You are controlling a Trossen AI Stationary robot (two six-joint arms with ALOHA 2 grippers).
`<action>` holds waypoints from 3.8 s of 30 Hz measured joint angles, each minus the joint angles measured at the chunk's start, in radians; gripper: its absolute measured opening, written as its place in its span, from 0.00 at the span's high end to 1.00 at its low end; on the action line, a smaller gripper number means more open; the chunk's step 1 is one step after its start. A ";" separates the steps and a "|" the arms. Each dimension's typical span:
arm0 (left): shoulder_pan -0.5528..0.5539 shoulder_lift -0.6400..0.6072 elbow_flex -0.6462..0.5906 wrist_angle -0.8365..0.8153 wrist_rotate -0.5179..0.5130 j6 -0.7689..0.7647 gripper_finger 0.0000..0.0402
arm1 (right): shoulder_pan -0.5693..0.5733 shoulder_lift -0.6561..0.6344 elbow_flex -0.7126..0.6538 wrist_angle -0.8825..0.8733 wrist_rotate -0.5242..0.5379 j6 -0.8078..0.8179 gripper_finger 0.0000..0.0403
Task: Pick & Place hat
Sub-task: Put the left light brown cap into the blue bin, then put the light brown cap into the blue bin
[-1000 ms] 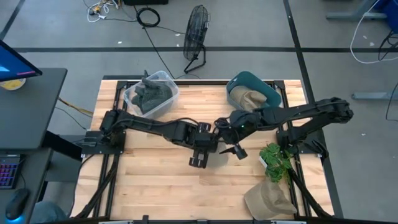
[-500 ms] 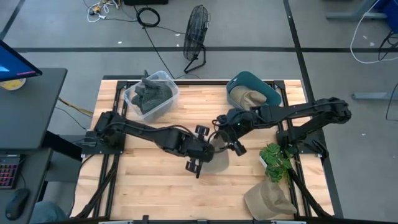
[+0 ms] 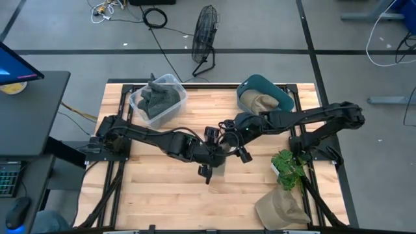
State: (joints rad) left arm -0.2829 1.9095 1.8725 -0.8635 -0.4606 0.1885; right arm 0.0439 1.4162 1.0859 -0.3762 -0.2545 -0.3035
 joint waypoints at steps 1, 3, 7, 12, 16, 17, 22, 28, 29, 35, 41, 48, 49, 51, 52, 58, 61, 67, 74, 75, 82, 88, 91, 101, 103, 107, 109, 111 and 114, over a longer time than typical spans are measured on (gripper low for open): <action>0.000 0.001 0.000 0.001 -0.009 -0.008 0.99 | -0.001 0.000 0.000 -0.021 0.002 0.011 0.42; 0.000 0.001 0.000 -0.002 -0.010 -0.037 0.98 | -0.001 0.007 0.000 -0.040 0.002 0.029 0.50; 0.001 0.005 0.000 -0.002 -0.015 -0.184 0.97 | 0.000 0.009 0.000 -0.072 0.000 0.109 0.72; 0.014 0.006 0.000 -0.023 -0.004 -0.393 0.94 | -0.001 0.008 0.000 -0.085 0.002 0.195 0.97; 0.025 0.006 0.000 -0.059 0.033 -0.467 0.87 | 0.000 0.009 0.000 -0.101 0.007 0.255 0.94; 0.025 0.006 0.000 -0.064 0.036 -0.473 0.85 | 0.000 0.009 0.000 -0.105 0.008 0.274 0.95; 0.025 0.006 0.000 -0.064 0.038 -0.508 0.72 | 0.000 0.009 0.000 -0.122 0.027 0.427 0.98; 0.025 0.006 0.000 -0.068 0.038 -0.546 0.58 | -0.002 0.009 0.000 -0.179 0.037 0.616 0.98; 0.025 0.006 0.000 -0.068 0.037 -0.548 0.56 | -0.001 0.009 0.000 -0.196 0.040 0.644 0.99; 0.025 0.006 0.000 -0.069 0.004 -0.579 0.47 | -0.006 0.009 0.000 -0.291 0.181 0.798 0.98; 0.021 0.006 0.000 -0.069 0.003 -0.605 0.45 | -0.099 -0.040 0.000 -0.359 0.344 0.963 0.98; 0.009 0.006 0.000 -0.068 0.002 -0.631 0.48 | -0.285 -0.184 0.000 -0.370 0.499 1.032 0.98; 0.009 0.006 0.000 -0.068 0.002 -0.631 0.48 | -0.317 -0.203 0.000 -0.378 0.537 1.032 0.98; 0.009 0.006 0.000 -0.068 0.002 -0.631 0.48 | -0.380 -0.233 0.000 -0.396 0.607 1.043 0.98; 0.009 0.006 0.000 -0.068 0.002 -0.631 0.48 | -0.414 -0.241 0.000 -0.410 0.626 1.059 0.98; 0.011 0.006 0.000 -0.067 0.002 -0.631 0.48 | -0.605 -0.238 0.000 -0.491 0.609 1.176 0.98; 0.012 0.006 0.000 -0.062 0.002 -0.631 0.48 | -0.648 -0.212 0.000 -0.532 0.556 1.196 0.98; 0.012 0.006 0.000 -0.063 0.002 -0.631 0.48 | -0.684 -0.133 0.000 -0.584 0.556 1.247 0.98; 0.012 0.006 0.000 -0.061 0.002 -0.631 0.48 | -0.685 -0.023 0.000 -0.545 0.550 1.266 0.96; 0.012 0.006 0.000 -0.061 0.002 -0.631 0.48 | -0.685 -0.011 0.000 -0.535 0.550 1.268 0.95; 0.012 0.006 0.000 -0.061 0.002 -0.631 0.48 | -0.713 0.017 0.000 -0.476 0.551 1.277 0.85; 0.012 0.006 0.000 -0.061 0.002 -0.626 0.48 | -0.723 0.017 0.000 -0.480 0.544 1.229 0.75; 0.012 0.006 0.000 -0.061 0.002 -0.624 0.48 | -0.723 0.013 0.000 -0.480 0.505 1.185 0.69; 0.012 0.006 0.000 -0.062 0.002 -0.622 0.48 | -0.714 -0.144 0.000 -0.480 0.439 1.046 0.55; 0.012 0.006 0.000 -0.061 0.002 -0.622 0.48 | -0.709 -0.196 0.000 -0.480 0.410 1.011 0.55; 0.012 0.006 0.000 -0.061 0.002 -0.623 0.48 | -0.686 -0.296 0.000 -0.480 0.297 0.866 0.56; 0.012 0.006 0.000 -0.062 0.002 -0.628 0.48 | -0.666 -0.343 0.000 -0.480 0.215 0.798 0.58; 0.012 0.006 0.000 -0.061 0.002 -0.649 0.48 | -0.642 -0.387 0.000 -0.480 0.135 0.742 0.60; 0.004 0.006 0.000 -0.061 0.002 -0.653 0.48 | -0.587 -0.447 0.000 -0.479 0.006 0.689 0.62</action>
State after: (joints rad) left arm -0.2788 1.9156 1.8729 -0.9249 -0.4587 -0.4647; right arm -0.5427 0.9687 1.0858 -0.8551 -0.2489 0.3853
